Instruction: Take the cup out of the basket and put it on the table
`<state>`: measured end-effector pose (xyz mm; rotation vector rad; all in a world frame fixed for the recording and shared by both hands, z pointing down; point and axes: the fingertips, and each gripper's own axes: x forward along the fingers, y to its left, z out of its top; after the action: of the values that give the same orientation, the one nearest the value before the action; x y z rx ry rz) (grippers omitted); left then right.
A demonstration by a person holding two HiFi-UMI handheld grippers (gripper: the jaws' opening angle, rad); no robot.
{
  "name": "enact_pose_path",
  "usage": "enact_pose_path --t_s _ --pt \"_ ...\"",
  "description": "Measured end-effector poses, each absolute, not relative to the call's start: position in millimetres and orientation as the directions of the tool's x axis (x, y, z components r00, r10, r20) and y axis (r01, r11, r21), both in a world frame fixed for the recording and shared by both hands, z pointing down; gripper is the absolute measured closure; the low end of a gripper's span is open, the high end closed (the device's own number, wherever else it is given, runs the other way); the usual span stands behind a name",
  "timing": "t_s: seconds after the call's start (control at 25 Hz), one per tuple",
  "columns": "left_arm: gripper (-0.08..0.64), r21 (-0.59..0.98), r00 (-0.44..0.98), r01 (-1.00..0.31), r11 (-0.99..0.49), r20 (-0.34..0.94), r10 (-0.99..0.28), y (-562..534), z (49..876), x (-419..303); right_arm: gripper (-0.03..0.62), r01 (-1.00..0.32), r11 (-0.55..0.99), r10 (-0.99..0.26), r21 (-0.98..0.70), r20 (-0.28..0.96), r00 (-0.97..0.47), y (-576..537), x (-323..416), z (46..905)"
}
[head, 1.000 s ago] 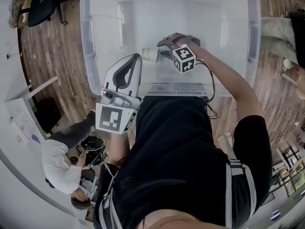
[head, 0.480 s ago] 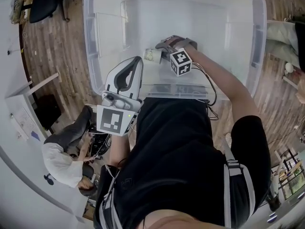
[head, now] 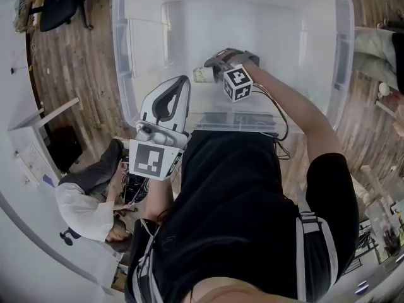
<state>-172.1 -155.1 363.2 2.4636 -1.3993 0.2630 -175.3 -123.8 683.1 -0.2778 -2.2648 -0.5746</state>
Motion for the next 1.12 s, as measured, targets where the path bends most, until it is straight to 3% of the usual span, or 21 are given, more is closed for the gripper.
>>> enact_pose_path --t_s 0.4,1.12 --pt "0.541 0.16 0.513 -0.858 -0.488 0.296 -0.806 -154 361 -176 0.568 0.316 0.895 0.003 0.314 0.704 -0.711 -133 -187 659" --pt "0.541 0.153 0.527 -0.85 -0.504 0.254 -0.811 -146 347 -170 0.569 0.104 0.946 -0.117 0.306 0.623 -0.773 -170 -164 566"
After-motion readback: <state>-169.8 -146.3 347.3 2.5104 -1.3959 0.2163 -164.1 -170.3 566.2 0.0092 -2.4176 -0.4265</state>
